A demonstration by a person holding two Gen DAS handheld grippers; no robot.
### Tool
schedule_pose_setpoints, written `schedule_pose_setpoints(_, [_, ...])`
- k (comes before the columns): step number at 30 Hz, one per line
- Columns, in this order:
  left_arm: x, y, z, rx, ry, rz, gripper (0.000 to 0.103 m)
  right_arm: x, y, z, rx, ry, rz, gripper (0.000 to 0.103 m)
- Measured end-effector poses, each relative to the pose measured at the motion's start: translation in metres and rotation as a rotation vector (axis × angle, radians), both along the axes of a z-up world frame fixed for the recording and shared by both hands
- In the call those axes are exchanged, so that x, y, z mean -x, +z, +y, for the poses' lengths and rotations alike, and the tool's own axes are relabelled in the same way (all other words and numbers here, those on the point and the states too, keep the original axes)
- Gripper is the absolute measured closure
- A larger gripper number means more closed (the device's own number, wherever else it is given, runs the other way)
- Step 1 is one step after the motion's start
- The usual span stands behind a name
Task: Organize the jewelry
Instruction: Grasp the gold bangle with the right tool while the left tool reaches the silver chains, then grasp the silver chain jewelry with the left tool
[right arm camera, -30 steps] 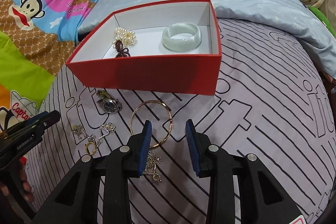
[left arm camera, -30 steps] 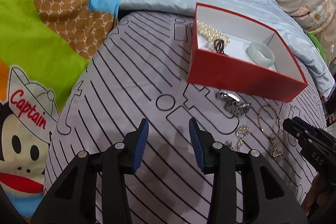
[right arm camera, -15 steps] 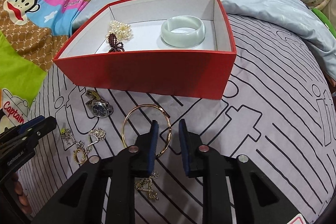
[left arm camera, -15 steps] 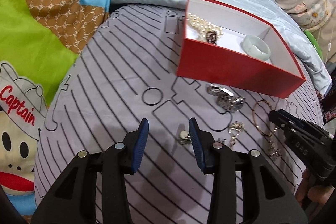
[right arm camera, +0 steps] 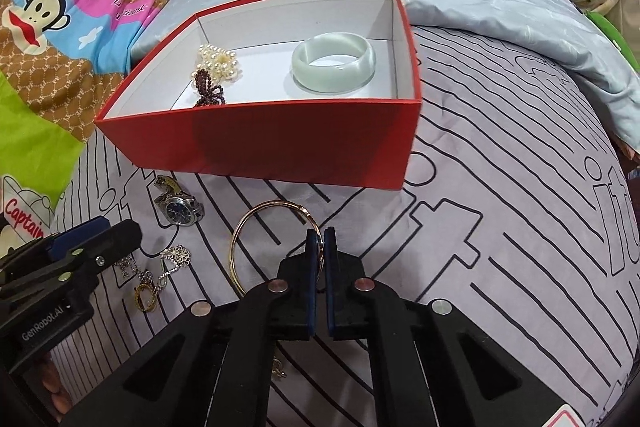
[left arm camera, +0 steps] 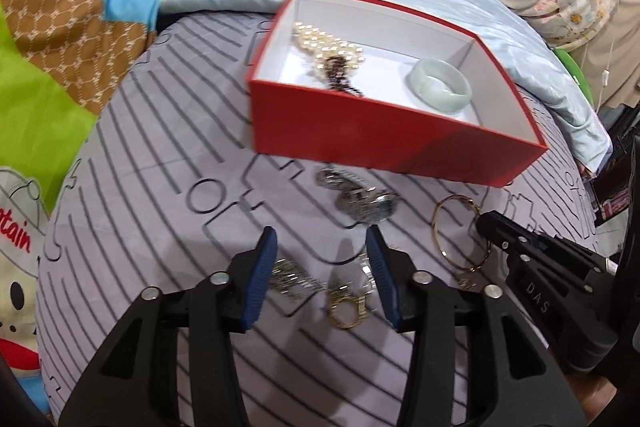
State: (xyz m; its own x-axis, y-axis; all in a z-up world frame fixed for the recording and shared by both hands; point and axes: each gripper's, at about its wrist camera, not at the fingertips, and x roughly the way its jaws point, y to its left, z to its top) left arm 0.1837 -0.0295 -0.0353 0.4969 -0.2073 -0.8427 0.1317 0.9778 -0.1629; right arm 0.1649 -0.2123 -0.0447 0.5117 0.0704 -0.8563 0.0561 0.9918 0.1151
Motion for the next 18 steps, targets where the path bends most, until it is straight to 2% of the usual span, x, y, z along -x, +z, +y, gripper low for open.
schedule_pose_setpoints(6, [-0.011, -0.006, -0.021, 0.003, -0.045, -0.002, 0.057, 0.002, 0.0, -0.01, -0.012, -0.02, 0.007, 0.1])
schedule_pose_setpoints(12, [-0.021, -0.018, -0.03, -0.004, -0.037, 0.009, 0.058, 0.002, 0.0, -0.013, -0.025, -0.025, 0.007, 0.1])
schedule_pose_setpoints(15, [-0.024, -0.019, -0.027, 0.006, -0.024, 0.007, 0.063, 0.002, 0.0, -0.012, -0.027, -0.021, 0.008, 0.1])
schedule_pose_setpoints(17, [-0.025, -0.019, -0.026, 0.012, -0.027, 0.009, 0.074, 0.002, -0.001, -0.011, -0.03, -0.017, 0.008, 0.1])
schedule_pose_setpoints(18, [-0.024, -0.019, -0.026, 0.015, -0.028, 0.01, 0.075, 0.002, -0.001, -0.01, -0.031, -0.016, 0.008, 0.1])
